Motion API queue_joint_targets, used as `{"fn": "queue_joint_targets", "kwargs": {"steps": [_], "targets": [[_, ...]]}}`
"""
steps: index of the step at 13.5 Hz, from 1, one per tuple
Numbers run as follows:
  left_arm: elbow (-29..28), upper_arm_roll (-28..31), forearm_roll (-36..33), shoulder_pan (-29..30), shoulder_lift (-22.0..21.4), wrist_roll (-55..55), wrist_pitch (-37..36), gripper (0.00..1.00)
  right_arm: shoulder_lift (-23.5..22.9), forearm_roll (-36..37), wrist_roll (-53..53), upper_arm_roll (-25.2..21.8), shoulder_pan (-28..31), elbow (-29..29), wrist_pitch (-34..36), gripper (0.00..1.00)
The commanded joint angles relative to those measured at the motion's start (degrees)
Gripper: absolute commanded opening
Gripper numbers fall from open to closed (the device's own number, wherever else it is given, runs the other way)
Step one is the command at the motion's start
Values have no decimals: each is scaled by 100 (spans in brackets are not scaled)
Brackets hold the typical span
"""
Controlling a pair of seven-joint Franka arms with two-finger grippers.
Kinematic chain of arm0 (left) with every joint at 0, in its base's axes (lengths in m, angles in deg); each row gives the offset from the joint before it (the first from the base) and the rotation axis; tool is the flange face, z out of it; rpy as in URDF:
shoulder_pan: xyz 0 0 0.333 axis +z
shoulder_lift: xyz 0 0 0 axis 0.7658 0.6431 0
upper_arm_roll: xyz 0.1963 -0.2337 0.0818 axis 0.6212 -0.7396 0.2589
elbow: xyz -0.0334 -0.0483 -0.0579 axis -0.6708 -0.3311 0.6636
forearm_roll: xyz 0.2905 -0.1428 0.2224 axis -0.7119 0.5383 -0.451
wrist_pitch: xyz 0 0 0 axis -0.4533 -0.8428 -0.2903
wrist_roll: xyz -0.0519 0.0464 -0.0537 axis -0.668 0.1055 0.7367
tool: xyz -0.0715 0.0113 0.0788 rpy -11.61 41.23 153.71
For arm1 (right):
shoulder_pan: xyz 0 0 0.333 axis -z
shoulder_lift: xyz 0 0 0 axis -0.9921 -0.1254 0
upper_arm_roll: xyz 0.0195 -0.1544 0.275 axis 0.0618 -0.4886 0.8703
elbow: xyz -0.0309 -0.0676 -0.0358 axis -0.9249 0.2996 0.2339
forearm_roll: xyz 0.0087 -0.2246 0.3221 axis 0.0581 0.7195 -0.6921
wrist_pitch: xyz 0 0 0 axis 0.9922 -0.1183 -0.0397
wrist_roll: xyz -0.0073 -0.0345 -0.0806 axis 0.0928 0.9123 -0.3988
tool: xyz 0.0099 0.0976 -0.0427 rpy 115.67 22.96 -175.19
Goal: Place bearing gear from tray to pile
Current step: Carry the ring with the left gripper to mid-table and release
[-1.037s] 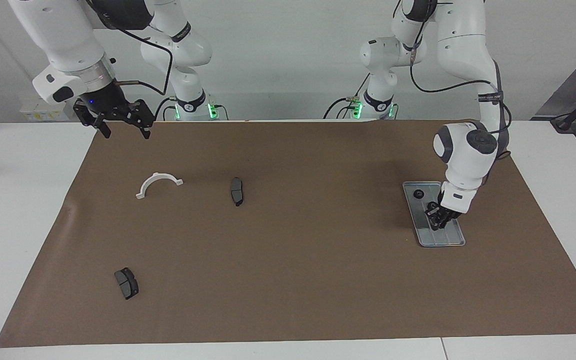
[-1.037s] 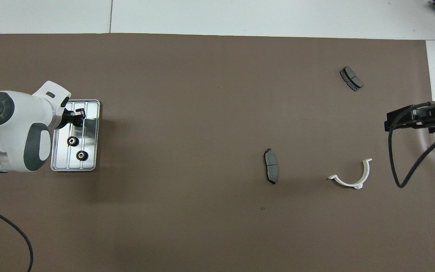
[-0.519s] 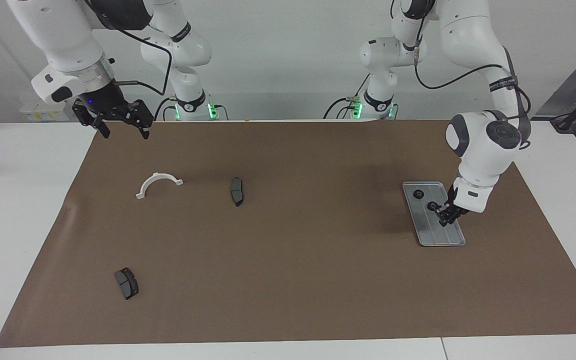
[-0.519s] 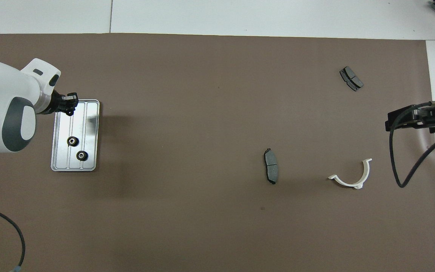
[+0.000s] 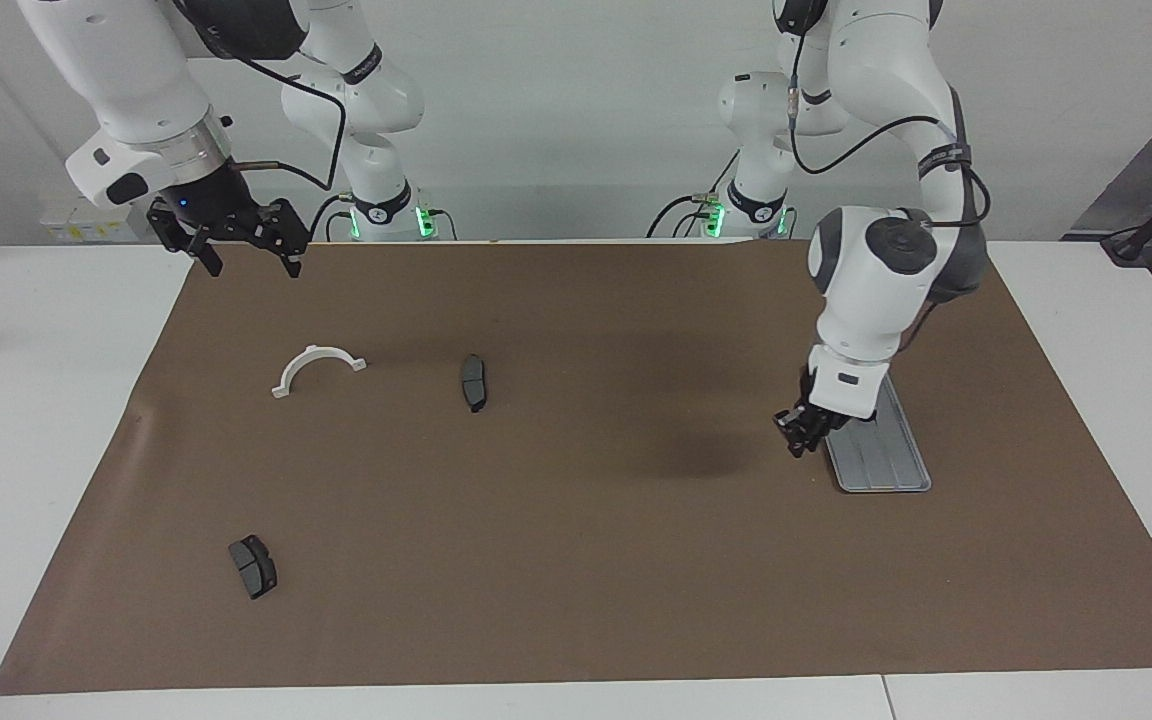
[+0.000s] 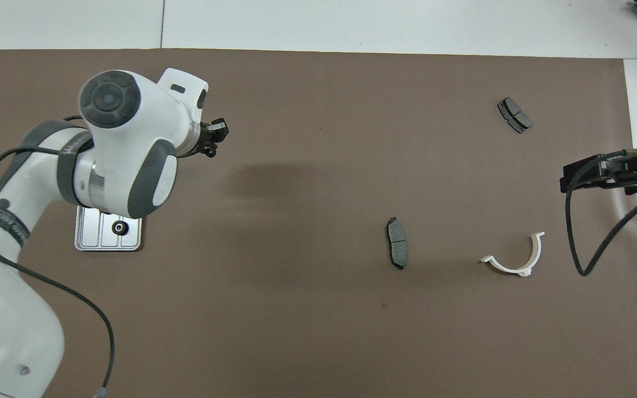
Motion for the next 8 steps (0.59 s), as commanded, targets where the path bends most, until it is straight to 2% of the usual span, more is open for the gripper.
{"fn": "queue_joint_targets", "kwargs": {"steps": [1,4,8], "targets": [[259,109,84,-528,449,-688,396,0,130,-121,-80,34,21,-132,-9,100],[215,118,49,-968,678,-1120,722,0,130,-130,-185,35,-172,-140,-26,100],[-64,109,41,-1162,688,-1121,1195,0,130,-121,-133,26,-164,-140,-96,100]]}}
